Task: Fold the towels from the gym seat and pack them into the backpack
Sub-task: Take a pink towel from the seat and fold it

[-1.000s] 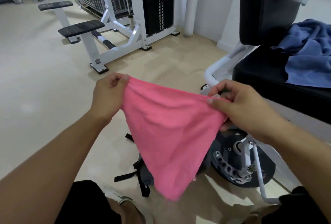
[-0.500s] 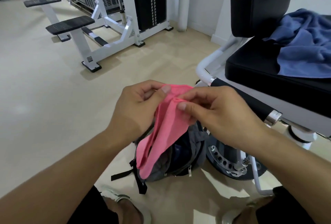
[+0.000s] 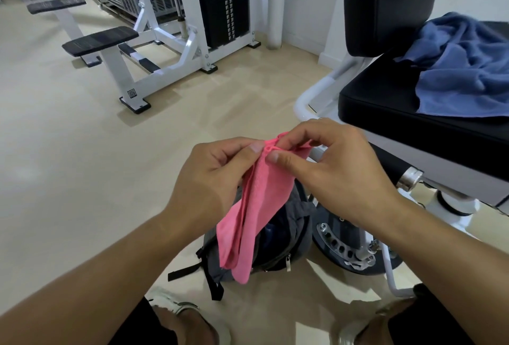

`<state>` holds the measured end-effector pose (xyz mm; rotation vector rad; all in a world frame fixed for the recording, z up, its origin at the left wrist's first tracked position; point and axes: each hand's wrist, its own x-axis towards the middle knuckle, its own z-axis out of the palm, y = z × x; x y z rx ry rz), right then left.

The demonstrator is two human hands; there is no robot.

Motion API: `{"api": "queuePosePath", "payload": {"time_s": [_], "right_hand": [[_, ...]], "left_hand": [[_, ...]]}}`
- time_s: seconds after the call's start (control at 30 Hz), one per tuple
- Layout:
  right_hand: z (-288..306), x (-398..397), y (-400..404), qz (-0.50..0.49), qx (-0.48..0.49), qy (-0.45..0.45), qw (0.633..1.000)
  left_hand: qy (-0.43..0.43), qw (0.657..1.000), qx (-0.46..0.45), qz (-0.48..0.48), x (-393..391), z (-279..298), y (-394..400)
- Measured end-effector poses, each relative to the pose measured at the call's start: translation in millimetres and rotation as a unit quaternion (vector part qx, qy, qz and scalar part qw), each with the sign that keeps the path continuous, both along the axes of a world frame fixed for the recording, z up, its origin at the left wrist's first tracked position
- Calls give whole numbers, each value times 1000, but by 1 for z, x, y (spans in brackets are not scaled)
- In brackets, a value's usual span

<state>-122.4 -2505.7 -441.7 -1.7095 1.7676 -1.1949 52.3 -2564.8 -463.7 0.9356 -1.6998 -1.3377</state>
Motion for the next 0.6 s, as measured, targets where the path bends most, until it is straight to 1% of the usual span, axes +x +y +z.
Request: {"api": "queuePosePath", "payload": {"time_s": [0.07,0.13,0.27,0.3,0.37,0.4,0.47,0.6], "right_hand": [[1,2,1,-4,3,-12,1000],[4,1,2,-2,3,3,1000],[13,-10,0,45,43,131,989],[14,-15,-1,57,49,163,984],[16,-22,-2,66,42,223,972],[16,-23,-3,67,36,237,969],[19,-24,-2,69,30,216,973],[23,-19,3,82,54,67,993]], "left_hand": [[3,1000,-3,-21,-1,3,3],[19,999,1,-29,-1,7,5],[26,998,-4,-53,6,12,-3],[35,998,4,-44,9,13,-6],[54,998,21,4,13,15,-12],[58,998,28,27,14,16,-15],[52,997,30,49,17,19,-19],[44,997,11,56,20,22,-22]]}}
